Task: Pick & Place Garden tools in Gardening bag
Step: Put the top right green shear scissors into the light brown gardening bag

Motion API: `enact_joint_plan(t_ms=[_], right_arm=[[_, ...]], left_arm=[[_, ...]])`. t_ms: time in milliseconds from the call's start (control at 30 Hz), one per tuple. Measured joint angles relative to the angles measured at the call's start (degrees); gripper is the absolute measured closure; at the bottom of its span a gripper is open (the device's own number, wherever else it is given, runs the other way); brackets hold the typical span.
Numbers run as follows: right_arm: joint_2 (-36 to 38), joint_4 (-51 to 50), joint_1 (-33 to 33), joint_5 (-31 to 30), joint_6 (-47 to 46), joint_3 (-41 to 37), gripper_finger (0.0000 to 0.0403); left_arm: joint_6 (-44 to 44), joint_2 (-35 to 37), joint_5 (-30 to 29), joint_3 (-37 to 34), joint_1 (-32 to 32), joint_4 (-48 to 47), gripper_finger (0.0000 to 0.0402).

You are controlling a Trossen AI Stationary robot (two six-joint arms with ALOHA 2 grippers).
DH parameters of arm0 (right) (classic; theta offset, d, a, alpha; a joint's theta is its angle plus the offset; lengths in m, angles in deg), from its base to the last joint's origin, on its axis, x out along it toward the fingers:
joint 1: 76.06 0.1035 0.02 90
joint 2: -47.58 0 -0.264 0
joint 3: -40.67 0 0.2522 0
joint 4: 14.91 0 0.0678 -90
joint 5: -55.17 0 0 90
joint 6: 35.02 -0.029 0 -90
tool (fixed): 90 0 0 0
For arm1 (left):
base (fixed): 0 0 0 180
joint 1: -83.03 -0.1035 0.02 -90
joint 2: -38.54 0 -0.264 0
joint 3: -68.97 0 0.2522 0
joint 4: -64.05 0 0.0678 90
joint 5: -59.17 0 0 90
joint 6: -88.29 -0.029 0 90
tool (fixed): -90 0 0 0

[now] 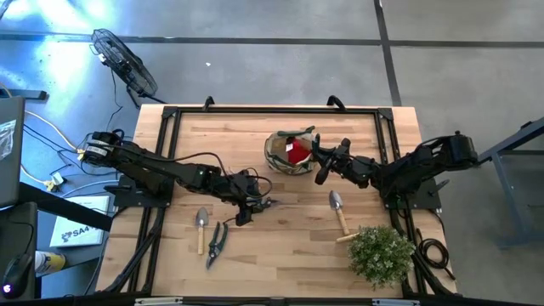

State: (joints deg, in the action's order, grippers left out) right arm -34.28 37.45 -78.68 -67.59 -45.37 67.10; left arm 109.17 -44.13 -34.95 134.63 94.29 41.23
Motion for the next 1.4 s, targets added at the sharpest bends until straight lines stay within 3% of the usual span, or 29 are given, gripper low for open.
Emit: enact_joint_plan(t_ms=[733, 967, 1400], right_arm=[[0.0, -2.9, 3.06, -0.28, -0.46, 0.02, 0.0367], [-0.02, -3.03, 2.99, -0.3, -0.98, 0.02, 0.0342], [-0.02, -2.94, 3.02, -0.28, 1.0, 0.02, 0.0334]], left_arm=[[0.02, 0.0, 0.0, 0.0, 0.01, -0.02, 0.013], [0.02, 0.02, 0.0, 0.0, 0.0, -0.02, 0.013], [0.02, 0.0, 0.0, 0.0, 0.0, -0.02, 0.013]])
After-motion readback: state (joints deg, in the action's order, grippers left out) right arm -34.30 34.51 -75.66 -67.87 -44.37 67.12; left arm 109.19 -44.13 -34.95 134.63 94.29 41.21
